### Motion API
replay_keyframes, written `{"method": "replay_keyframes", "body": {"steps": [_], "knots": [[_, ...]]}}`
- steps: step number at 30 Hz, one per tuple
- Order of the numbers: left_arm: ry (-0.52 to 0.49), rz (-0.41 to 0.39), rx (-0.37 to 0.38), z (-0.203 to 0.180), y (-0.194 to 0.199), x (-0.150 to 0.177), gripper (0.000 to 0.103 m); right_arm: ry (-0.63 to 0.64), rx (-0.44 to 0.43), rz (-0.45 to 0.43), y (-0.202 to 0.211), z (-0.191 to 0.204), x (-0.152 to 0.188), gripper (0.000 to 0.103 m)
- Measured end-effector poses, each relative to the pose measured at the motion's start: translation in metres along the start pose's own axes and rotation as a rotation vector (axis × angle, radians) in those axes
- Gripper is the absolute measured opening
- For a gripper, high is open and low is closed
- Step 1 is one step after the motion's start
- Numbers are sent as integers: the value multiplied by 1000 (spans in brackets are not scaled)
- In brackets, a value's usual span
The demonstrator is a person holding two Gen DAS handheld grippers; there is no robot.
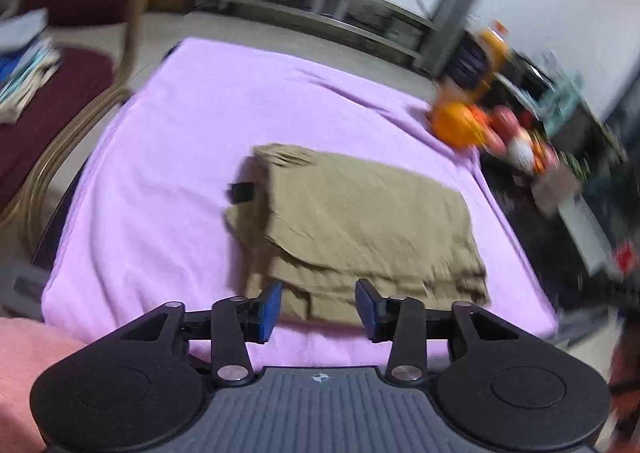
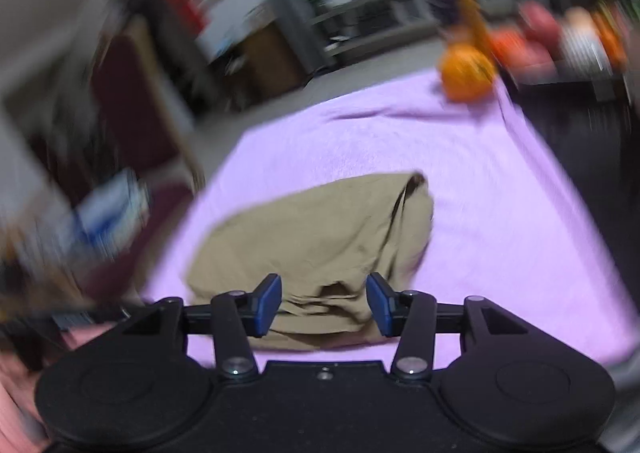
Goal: Fold clothes
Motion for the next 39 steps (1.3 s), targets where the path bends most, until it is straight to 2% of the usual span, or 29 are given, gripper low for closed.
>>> {"method": "replay_keyframes", "body": {"steps": [3, 6, 7, 9, 10, 11, 13, 15, 16, 18, 19, 21, 23, 24, 25, 29, 31, 32, 35, 38, 39], "knots": [[55, 22, -62, 16, -12, -23, 44, -220, -2, 33, -12, -16, 13, 46], [73, 33, -91, 19, -30, -44, 46, -353, 12, 39, -24, -26, 9, 46], [81, 23, -85, 17, -35, -48, 45, -353, 24, 24, -26, -25, 6, 46], [95, -7, -52, 12, -42, -48, 34, -327, 51, -8, -30, -24, 1, 45], [100, -16, -34, 11, -44, -43, 23, -299, 69, -13, -33, -23, 1, 42], [102, -20, -22, 10, -46, -36, 20, -271, 88, -18, -37, -22, 2, 37], [93, 11, -42, 14, -52, -22, 21, -245, 119, -12, -47, -26, 5, 35], [105, 35, -47, 18, -56, -19, 30, -242, 139, 14, -57, -29, 12, 35], [114, 28, -36, 18, -57, -21, 42, -247, 146, 30, -61, -31, 16, 35], [116, 30, -41, 19, -63, -22, 43, -261, 154, 60, -70, -33, 22, 35], [114, 36, -50, 20, -68, -23, 41, -270, 153, 75, -74, -33, 24, 35], [99, 59, -65, 20, -78, -19, 27, -249, 196, 106, -86, -36, 28, 35], [61, 74, -69, 15, -84, -15, 0, -256, 214, 112, -95, -39, 29, 31], [36, 73, -70, 11, -85, -13, 0, -257, 219, 114, -99, -39, 30, 25], [-1, 53, -72, 7, -82, -14, 0, -236, 223, 113, -100, -38, 30, 10], [-83, -55, -21, -12, -50, -20, 0, -119, 192, 54, -81, -16, 17, 6], [-89, -65, -26, -12, -37, -17, 0, -51, 168, 27, -67, -4, 11, 6], [-90, -54, -40, -10, -36, -13, 1, -24, 168, 24, -61, -1, 10, 6], [-113, 75, -113, -1, -59, 16, 4, -23, 197, 76, -64, -15, 26, 6], [-203, 129, -168, -2, -74, 33, 6, -16, 237, 121, -74, -27, 44, 6], [-244, 120, -173, -6, -72, 34, 6, -11, 246, 130, -77, -29, 48, 6]]}}
Point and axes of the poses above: each gripper's, at about its wrist camera, not at the fingertips, and y roughly against the way its jaws point, z to its left, x to its underside, the point moved 8 cm from there along -y, roughly the way its jaws point, and after that the axes turned 15 degrees about -z, right-handed, at the moved point
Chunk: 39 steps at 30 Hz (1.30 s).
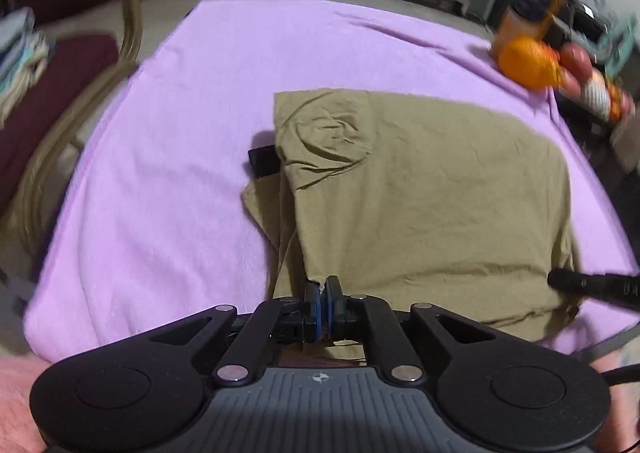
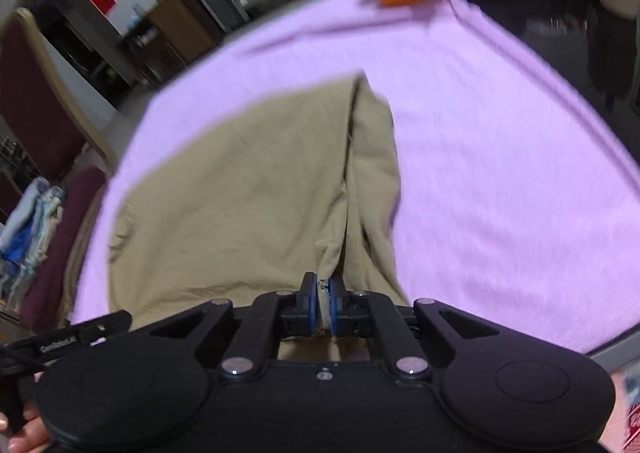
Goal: Fold clothes
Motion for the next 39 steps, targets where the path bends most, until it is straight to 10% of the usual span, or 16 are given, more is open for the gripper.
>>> {"method": "replay_keyframes", "body": {"steps": [11, 17, 24, 32, 39], "knots": [[-36, -19, 1, 0, 4, -2, 6, 96, -57, -188, 34, 25, -28, 16], [-54, -29, -12, -1, 7, -1, 14, 284, -18, -111, -14, 36, 2, 16], [64, -313, 3, 16, 68, -42, 12, 348, 7, -77, -12, 23, 26, 17], [-74, -28, -9, -13, -19, -17, 14, 316, 8, -86, -13, 19, 20, 18], [-92, -31, -10, -10, -15, -4, 14, 72, -131, -220, 6, 33, -24, 19]]}}
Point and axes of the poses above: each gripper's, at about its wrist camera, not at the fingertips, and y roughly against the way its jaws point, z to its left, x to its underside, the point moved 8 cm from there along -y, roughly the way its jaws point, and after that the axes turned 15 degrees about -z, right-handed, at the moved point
